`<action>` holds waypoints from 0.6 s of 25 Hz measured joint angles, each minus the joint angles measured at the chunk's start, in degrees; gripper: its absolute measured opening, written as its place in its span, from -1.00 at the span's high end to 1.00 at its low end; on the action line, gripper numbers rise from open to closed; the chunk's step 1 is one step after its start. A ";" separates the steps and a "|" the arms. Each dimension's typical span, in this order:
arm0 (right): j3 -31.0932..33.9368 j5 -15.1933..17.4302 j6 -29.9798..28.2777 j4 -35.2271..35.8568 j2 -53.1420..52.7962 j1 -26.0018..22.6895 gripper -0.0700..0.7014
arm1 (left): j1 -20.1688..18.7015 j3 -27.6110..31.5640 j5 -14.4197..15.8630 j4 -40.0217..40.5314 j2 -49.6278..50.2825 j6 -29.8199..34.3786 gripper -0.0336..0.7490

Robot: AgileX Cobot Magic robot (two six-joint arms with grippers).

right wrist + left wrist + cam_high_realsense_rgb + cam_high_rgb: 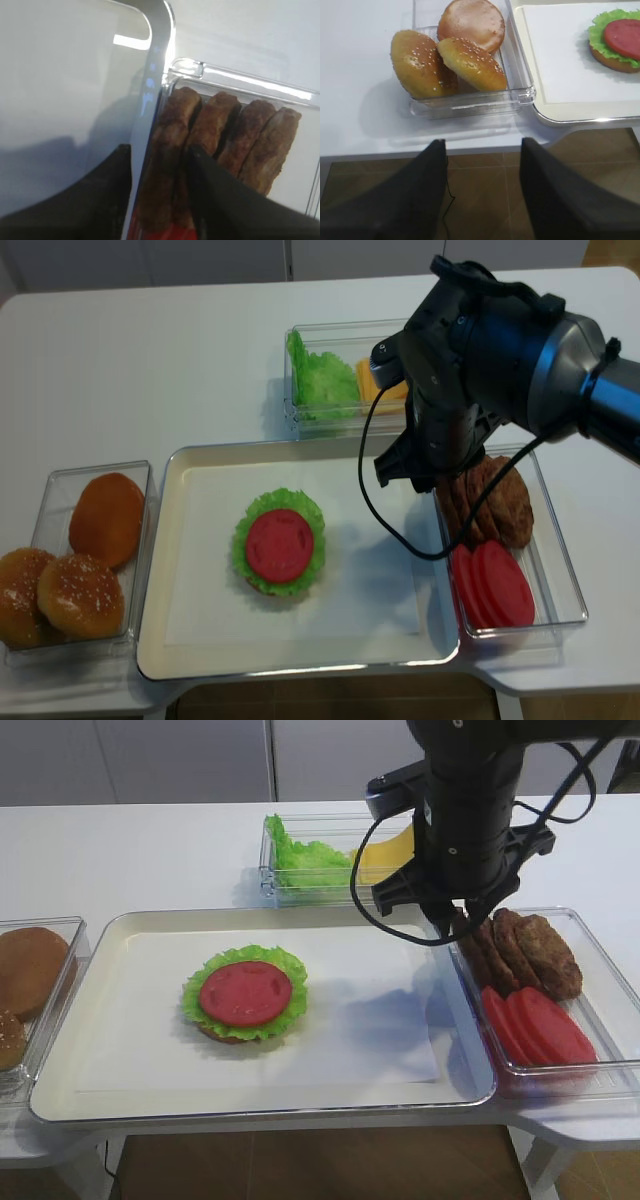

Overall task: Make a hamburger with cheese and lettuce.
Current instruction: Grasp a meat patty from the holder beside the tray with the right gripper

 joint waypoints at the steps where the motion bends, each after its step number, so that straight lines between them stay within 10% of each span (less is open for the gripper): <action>1: 0.00 0.00 -0.01 0.00 0.21 0.00 0.09 | 0.00 0.00 0.00 0.00 0.00 0.00 0.00; 15: 0.00 0.00 0.22 -0.68 0.60 0.00 0.41 | 0.00 0.00 0.00 0.00 0.00 0.00 0.00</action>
